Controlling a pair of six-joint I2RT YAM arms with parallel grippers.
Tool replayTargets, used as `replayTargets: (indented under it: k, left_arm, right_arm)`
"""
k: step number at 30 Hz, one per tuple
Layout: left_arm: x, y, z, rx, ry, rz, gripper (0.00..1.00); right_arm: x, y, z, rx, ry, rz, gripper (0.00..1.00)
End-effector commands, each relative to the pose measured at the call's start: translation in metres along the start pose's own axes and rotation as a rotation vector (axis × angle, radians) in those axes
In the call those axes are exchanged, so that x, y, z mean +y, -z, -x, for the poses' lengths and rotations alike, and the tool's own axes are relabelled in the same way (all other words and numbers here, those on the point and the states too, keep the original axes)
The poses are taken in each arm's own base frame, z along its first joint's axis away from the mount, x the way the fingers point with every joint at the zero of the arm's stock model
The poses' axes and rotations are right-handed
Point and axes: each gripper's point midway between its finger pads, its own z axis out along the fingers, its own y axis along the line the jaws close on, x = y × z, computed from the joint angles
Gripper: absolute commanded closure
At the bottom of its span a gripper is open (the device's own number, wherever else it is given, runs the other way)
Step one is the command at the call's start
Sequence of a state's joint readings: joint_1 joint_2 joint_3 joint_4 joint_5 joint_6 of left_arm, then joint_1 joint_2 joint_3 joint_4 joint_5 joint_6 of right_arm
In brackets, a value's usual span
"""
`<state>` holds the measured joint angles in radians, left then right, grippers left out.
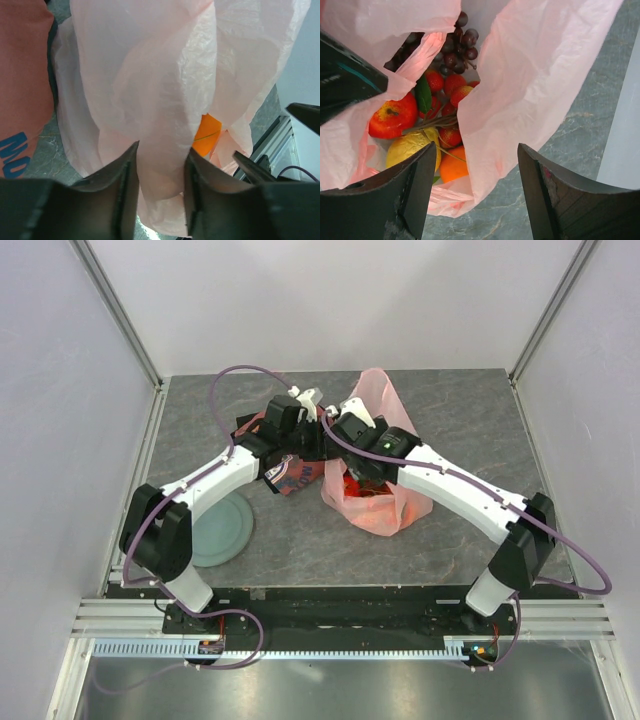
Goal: Place the fruits into the plastic bag
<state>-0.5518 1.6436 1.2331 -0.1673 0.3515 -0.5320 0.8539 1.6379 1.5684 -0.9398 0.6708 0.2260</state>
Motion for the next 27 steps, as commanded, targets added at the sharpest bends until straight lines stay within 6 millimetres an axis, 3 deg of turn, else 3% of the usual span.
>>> replayTargets:
  k: [1,5,12,15,16,18,19,21,24,25,27]
  left_arm:
    - [-0.018,0.002,0.022,-0.044,-0.047,-0.061,0.63]
    - [-0.021,0.002,0.023,-0.043,-0.044,-0.071,0.80]
    - [-0.017,0.001,0.025,-0.047,-0.019,-0.058,0.92]
    - [-0.015,0.002,0.027,-0.051,-0.011,-0.054,0.96]
    - [-0.014,0.001,0.026,-0.049,-0.004,-0.051,0.97]
    - [-0.014,0.001,0.025,-0.045,0.001,-0.055,0.99]
    - [-0.015,0.001,0.026,-0.045,0.005,-0.060,0.98]
    - [-0.018,0.003,0.029,-0.047,0.013,-0.072,0.98]
    - [-0.036,0.010,0.044,-0.064,0.017,-0.137,0.98]
    - [-0.054,0.017,0.058,-0.088,0.020,-0.199,0.98]
    - [-0.084,0.033,0.087,-0.149,0.007,-0.288,0.98]
  right_arm:
    - [0.005,-0.013,-0.007,0.016,-0.004,-0.048,0.26]
    - [-0.002,-0.037,-0.028,0.063,0.088,-0.165,0.25]
    - [-0.023,-0.056,-0.033,0.068,0.141,-0.280,0.28]
    - [-0.036,-0.061,-0.032,0.060,0.137,-0.322,0.47]
    - [-0.046,-0.064,-0.032,0.068,0.116,-0.338,0.62]
    - [-0.057,-0.065,-0.030,0.071,0.082,-0.343,0.79]
    - [-0.070,-0.064,-0.027,0.065,0.035,-0.346,0.96]
    - [-0.080,-0.060,-0.017,0.040,-0.064,-0.305,1.00]
    - [-0.107,-0.035,0.016,-0.073,-0.271,-0.186,1.00]
    - [-0.128,-0.009,0.040,-0.170,-0.357,-0.166,1.00]
    - [-0.152,0.022,0.064,-0.279,-0.431,-0.165,1.00]
